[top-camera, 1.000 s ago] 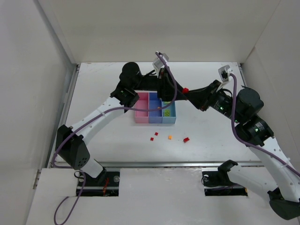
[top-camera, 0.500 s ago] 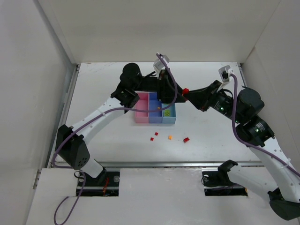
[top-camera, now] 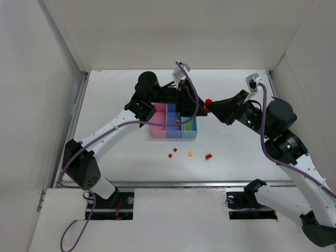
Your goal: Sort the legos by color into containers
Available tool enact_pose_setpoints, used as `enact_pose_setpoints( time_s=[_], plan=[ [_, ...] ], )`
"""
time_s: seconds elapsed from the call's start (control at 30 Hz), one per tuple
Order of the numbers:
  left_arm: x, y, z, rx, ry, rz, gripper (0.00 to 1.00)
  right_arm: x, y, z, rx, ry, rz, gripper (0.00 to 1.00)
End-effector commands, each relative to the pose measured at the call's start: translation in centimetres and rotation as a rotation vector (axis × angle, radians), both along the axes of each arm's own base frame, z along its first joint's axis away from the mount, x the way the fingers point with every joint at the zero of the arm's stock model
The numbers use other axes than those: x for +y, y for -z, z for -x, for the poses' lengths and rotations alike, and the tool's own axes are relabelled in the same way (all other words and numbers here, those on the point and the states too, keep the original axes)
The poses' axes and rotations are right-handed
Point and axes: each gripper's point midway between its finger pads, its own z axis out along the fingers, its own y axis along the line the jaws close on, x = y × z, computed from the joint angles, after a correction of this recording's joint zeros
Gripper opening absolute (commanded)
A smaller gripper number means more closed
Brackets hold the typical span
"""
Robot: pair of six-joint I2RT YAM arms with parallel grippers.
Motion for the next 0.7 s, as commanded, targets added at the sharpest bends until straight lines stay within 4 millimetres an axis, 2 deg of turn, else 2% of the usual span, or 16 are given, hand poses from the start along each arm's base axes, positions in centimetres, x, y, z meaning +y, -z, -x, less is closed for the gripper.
enact_pose_setpoints(
  time_s=[0.0,0.17,0.23,0.37,0.5,0.67],
  plan=[
    [0.7,-2.4,1.0,-0.065,0.008,0.055,0.39,-0.2,-2.9,0.9,-0.082,-0.010,-0.047,0.00],
    [0.5,-2.0,0.8,-0.049,0.009,0.048,0.29,-0.2,-2.9,0.9,-0.082,-0.010,-0.047,0.00],
    [0.5,-2.0,0.8,-0.049,0.009,0.048,0.16,-0.2,-2.9,0.9,-0.082,-0.010,-0.047,0.00],
    [0.4,-2.6,0.3,-0.041,-0.020,0.059,0.00,-0.2,-2.9,0.9,-0.082,-0.010,-0.047,0.00],
    [0.4,-2.6,0.3,-0.041,-0.021,0.059,0.00,-0.2,-2.9,0.9,-0.082,-0.010,-0.047,0.00],
    [0.6,-0.9,0.7,-0.038,-0.003,0.034,0.00,-0.7,-3.2,0.6,-0.080,0.030,-0.062,0.00]
  ],
)
